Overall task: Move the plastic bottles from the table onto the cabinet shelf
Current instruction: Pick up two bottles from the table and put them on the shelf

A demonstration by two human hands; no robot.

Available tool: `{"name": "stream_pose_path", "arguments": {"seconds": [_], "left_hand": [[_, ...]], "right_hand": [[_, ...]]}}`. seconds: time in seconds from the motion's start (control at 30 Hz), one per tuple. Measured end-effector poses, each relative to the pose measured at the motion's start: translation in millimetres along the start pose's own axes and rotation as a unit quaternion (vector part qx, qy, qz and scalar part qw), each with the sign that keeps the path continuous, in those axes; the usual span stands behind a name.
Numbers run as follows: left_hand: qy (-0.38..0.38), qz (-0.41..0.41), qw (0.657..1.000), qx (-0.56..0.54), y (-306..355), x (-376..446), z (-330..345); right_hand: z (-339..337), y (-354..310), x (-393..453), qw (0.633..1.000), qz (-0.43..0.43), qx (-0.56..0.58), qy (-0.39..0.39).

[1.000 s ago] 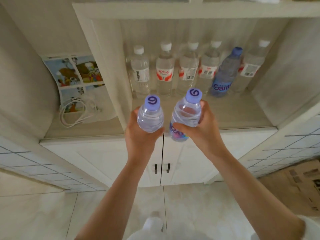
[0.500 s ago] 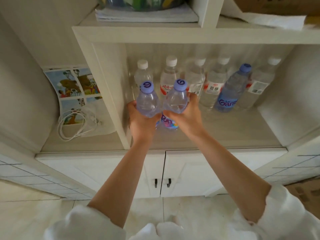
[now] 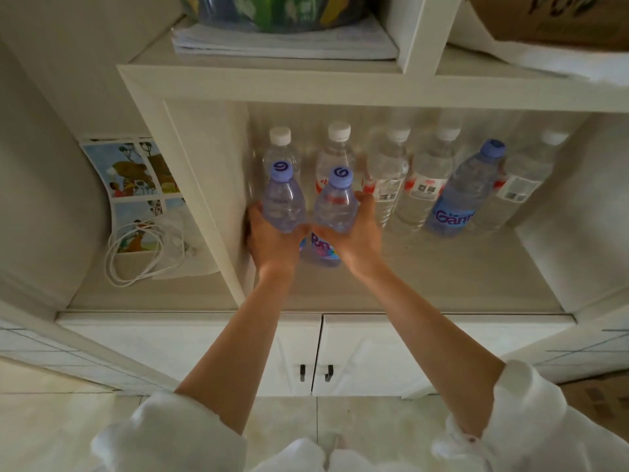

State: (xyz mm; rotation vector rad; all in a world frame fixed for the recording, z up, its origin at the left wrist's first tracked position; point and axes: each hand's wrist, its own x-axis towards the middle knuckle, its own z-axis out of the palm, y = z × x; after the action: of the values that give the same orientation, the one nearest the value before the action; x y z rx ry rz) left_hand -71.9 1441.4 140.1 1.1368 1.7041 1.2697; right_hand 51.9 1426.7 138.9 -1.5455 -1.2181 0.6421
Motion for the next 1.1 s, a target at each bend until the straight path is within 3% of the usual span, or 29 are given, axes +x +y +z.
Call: {"name": "stream_pose_path", "arguments": {"seconds": [0.33,0.6,0.73,0.9,1.1], "left_hand": [[0.006,0.048,0.999,-0.014,-16.3,-5.7,-0.7],[0.006,0.071,0.997,-0.028,-24.8,-8.3,-1.2],[0.003,0.081,0.996,-0.027,-22.9,-12.5,-4.4],[-0.012,0.082,0.996,-0.025,-30.9,-25.3,-11.1],[-0.002,0.110,0.994,0.002,-46.2,-47.1,-24.4]], "right_hand": [[0.8,7.7,-3.3,0.996,-0.026,-0.082,-0.018],[6.0,4.3,-13.5,0.995,-0.049,-0.085,0.014],[6.3,6.4,-18.3,0.997,-0.019,-0.069,0.025],[6.0,16.1,-32.9,0.998,0.022,-0.049,0.016],[-0.8,22.7,-62.7,0.999,0.002,-0.046,0.001]]}}
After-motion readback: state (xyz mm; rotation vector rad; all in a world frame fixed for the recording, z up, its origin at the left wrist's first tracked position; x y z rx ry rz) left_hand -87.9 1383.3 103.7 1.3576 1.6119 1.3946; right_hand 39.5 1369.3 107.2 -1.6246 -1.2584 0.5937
